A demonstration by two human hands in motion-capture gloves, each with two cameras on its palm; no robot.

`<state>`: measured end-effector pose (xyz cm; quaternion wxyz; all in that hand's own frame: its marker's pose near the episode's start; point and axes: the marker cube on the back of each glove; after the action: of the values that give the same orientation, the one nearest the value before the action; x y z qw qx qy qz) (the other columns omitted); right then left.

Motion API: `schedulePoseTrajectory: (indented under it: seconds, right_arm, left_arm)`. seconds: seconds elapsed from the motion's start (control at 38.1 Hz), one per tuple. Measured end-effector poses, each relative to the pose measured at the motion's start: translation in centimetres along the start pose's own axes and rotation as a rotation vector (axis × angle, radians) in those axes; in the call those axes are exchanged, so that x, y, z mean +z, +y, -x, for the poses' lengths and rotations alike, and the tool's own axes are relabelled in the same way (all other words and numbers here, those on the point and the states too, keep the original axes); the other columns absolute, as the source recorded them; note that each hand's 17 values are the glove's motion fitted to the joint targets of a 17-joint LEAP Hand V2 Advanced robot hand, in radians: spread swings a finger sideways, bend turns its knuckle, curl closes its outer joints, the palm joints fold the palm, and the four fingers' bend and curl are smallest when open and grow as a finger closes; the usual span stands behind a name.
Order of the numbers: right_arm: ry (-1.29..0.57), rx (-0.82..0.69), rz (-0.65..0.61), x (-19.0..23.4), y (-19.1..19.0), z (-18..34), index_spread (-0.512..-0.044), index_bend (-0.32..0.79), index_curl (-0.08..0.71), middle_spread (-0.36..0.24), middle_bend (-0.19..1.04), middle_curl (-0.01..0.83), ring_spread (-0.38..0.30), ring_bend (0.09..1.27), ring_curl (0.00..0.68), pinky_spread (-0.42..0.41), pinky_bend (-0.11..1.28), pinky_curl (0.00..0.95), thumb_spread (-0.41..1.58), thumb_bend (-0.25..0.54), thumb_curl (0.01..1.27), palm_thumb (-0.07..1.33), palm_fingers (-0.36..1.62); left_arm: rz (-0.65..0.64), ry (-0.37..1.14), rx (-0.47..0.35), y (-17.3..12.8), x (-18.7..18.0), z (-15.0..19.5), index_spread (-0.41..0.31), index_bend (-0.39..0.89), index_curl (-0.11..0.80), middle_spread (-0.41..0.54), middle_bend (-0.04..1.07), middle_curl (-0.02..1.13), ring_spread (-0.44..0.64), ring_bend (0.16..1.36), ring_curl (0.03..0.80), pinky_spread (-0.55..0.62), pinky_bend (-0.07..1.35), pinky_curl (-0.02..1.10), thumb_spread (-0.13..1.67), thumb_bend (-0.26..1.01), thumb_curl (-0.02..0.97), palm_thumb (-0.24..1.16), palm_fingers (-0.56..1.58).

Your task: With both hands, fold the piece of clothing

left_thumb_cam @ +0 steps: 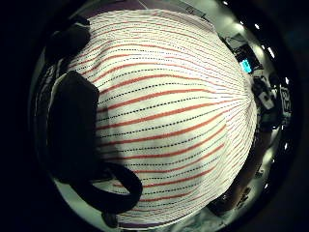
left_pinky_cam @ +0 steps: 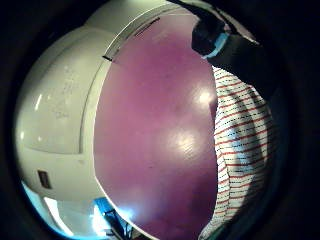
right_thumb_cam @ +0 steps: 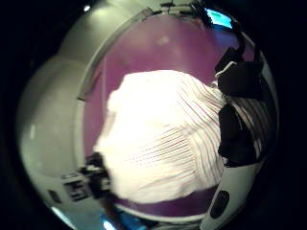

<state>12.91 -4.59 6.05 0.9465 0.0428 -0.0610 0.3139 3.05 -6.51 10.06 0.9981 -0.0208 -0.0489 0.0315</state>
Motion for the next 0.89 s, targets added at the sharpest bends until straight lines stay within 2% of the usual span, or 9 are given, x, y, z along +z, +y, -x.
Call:
schedulePoseTrajectory:
  seconds: [0.1,0.21,0.29,0.39,0.52,0.63,0.76,0.84,0.89]
  right_arm:
    - [-0.179,-0.022,-0.013,-0.5,-1.9,1.6,-0.322,0.13,0.207,-0.234,0.49,0.444,-0.237,0.87,0.483,-0.299,0.62,0.428,1.15,0.131,0.37,1.03,1.23]
    - [-0.286,-0.151,-0.090,-1.7,-2.8,6.6,-0.324,0.11,0.215,-0.232,0.46,0.445,-0.239,0.87,0.488,-0.355,0.66,0.422,1.12,0.134,0.38,1.07,1.25]
    - [-0.323,-0.279,-0.116,-3.5,-1.0,11.4,-0.325,0.10,0.219,-0.233,0.45,0.447,-0.240,0.87,0.489,-0.371,0.67,0.420,1.10,0.123,0.39,1.09,1.24]
    - [-0.301,-0.464,-0.119,-4.2,2.4,17.4,-0.326,0.10,0.224,-0.238,0.42,0.448,-0.240,0.86,0.488,-0.380,0.68,0.418,1.07,0.109,0.40,1.11,1.23]
    - [-0.281,-0.657,-0.126,-3.1,6.6,24.2,-0.330,0.08,0.217,-0.246,0.40,0.451,-0.247,0.82,0.478,-0.390,0.73,0.424,1.03,0.084,0.41,1.11,1.19]
    - [-0.301,-0.777,-0.061,-2.1,10.7,27.8,-0.330,0.08,0.214,-0.249,0.40,0.456,-0.251,0.80,0.476,-0.392,0.74,0.423,1.01,0.067,0.42,1.13,1.19]
    - [-0.371,-0.866,0.078,-4.2,16.7,29.3,-0.330,0.07,0.209,-0.254,0.39,0.460,-0.253,0.79,0.473,-0.393,0.74,0.419,0.97,0.040,0.44,1.13,1.19]
    - [-0.413,-0.907,0.191,-2.3,18.0,30.6,-0.331,0.08,0.207,-0.255,0.38,0.462,-0.252,0.78,0.471,-0.390,0.73,0.416,0.95,0.024,0.45,1.13,1.18]
    - [-0.386,-0.917,0.218,-1.2,18.3,31.0,-0.331,0.07,0.203,-0.256,0.38,0.463,-0.252,0.78,0.472,-0.389,0.73,0.414,0.93,0.015,0.45,1.14,1.18]
  left_arm:
    - [-0.007,-0.019,-0.003,-0.6,-0.3,-0.5,-0.170,0.17,0.405,-0.103,0.15,0.35,-0.02,0.50,0.357,0.29,0.19,0.35,1.49,-0.01,0.164,0.27,0.63]
    - [-0.038,0.016,-0.025,-0.3,-1.6,0.2,-0.169,0.17,0.407,-0.096,0.15,0.34,-0.02,0.50,0.358,0.29,0.19,0.35,1.50,-0.01,0.164,0.26,0.62]
    - [-0.092,0.055,-0.055,-0.5,-2.4,1.8,-0.164,0.16,0.403,-0.093,0.15,0.34,-0.02,0.51,0.360,0.29,0.19,0.35,1.50,0.00,0.168,0.27,0.62]
    - [-0.126,0.111,-0.082,-2.8,1.5,4.4,-0.166,0.17,0.406,-0.095,0.15,0.34,-0.02,0.51,0.360,0.29,0.19,0.35,1.52,0.03,0.185,0.33,0.64]
    - [-0.197,0.219,-0.168,-1.2,0.3,7.8,-0.159,0.15,0.400,-0.090,0.16,0.34,-0.03,0.53,0.365,0.29,0.19,0.35,1.54,0.06,0.199,0.38,0.63]
    - [-0.207,0.324,-0.235,0.7,-0.3,10.0,-0.157,0.15,0.395,-0.096,0.17,0.34,-0.04,0.54,0.365,0.29,0.18,0.35,1.55,0.08,0.212,0.42,0.64]
    - [-0.238,0.362,-0.291,2.9,-0.3,12.6,-0.152,0.15,0.389,-0.099,0.17,0.34,-0.05,0.55,0.366,0.28,0.19,0.35,1.55,0.09,0.228,0.45,0.65]
    - [-0.260,0.359,-0.318,3.2,0.5,14.2,-0.150,0.14,0.385,-0.097,0.17,0.34,-0.05,0.55,0.367,0.28,0.19,0.35,1.55,0.10,0.241,0.48,0.65]
    - [-0.251,0.359,-0.330,3.7,0.6,14.8,-0.149,0.14,0.383,-0.097,0.17,0.35,-0.05,0.55,0.367,0.28,0.19,0.35,1.55,0.10,0.249,0.49,0.66]
